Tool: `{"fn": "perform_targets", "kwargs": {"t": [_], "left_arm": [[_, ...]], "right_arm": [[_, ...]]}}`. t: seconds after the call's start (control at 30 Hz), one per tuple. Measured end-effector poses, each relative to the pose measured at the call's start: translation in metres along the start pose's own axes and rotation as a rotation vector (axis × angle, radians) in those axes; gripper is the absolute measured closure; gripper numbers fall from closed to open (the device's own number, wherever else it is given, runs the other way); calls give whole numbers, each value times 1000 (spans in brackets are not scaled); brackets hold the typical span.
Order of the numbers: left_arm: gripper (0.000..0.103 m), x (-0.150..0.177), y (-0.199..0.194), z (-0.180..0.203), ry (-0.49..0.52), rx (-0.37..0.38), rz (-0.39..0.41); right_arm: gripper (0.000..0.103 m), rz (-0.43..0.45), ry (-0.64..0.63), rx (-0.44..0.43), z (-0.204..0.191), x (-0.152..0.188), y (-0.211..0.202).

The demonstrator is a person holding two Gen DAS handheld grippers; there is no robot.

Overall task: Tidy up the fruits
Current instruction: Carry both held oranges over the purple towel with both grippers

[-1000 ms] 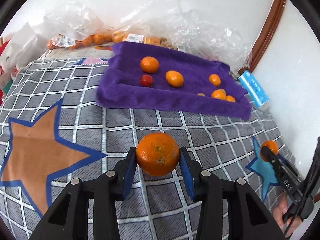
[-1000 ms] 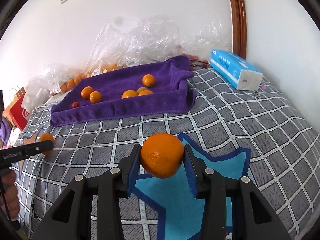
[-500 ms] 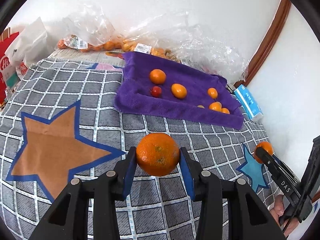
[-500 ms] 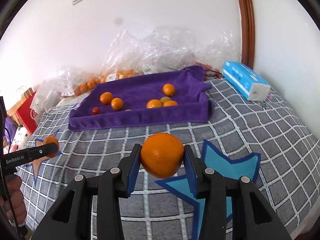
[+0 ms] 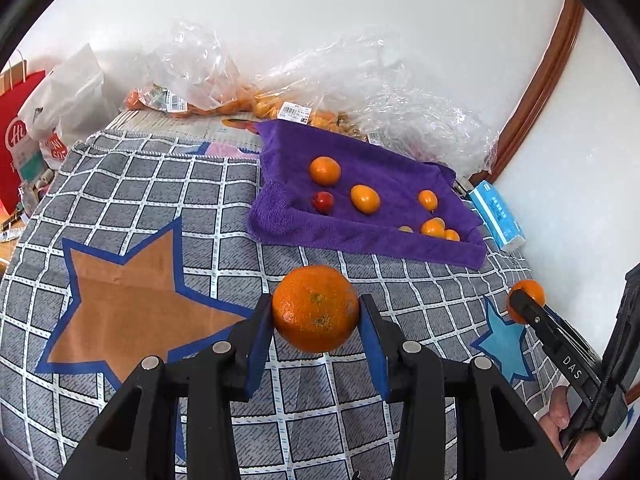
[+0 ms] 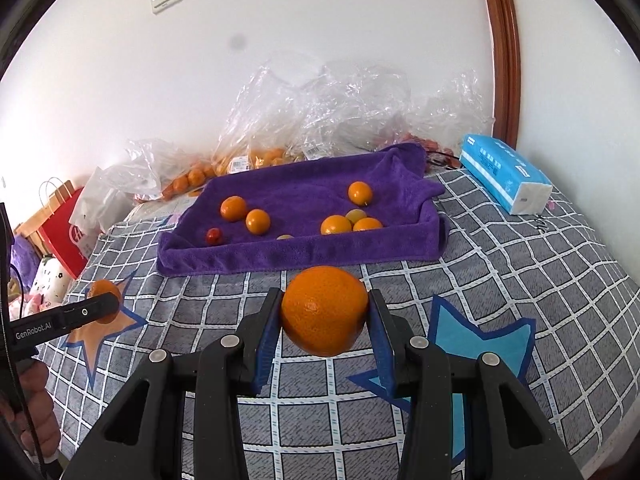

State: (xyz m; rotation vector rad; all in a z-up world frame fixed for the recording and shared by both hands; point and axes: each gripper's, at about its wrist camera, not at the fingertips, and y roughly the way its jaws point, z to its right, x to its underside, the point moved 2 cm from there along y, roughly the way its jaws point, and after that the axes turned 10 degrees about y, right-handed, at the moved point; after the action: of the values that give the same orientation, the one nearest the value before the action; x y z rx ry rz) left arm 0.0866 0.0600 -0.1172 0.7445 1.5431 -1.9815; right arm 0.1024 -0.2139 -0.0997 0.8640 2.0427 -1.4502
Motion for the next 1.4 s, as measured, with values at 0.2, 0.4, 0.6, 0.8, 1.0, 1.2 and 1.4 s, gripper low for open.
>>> {"fn": "perform_targets", "kwargs": {"t": [0.2,0.4,0.6,0.8,1.0,1.2,1.4], "left_arm": [[63,-7,-6,2,6,1,15],[63,-14,-7,3,8,3,28],[63,-20,-5,9,21,9,24],[63,-31,-1,14,28,21,37],[63,-45,6,15,36,21,34],[63,-59,21,8,26,11,25],[63,-76,32,-7,-1,3,30]], "right_arm": [[61,5,10,-7,-4,-9,0],[61,17,12,-16,-5,-15,-2],[61,20,16,-9,-3,-21,2],[61,26,23,-6,1,-31,7],[61,31,26,-1,4,-42,12],[61,39,28,1,7,-56,22],[61,41,17,5,8,-73,42]]}}
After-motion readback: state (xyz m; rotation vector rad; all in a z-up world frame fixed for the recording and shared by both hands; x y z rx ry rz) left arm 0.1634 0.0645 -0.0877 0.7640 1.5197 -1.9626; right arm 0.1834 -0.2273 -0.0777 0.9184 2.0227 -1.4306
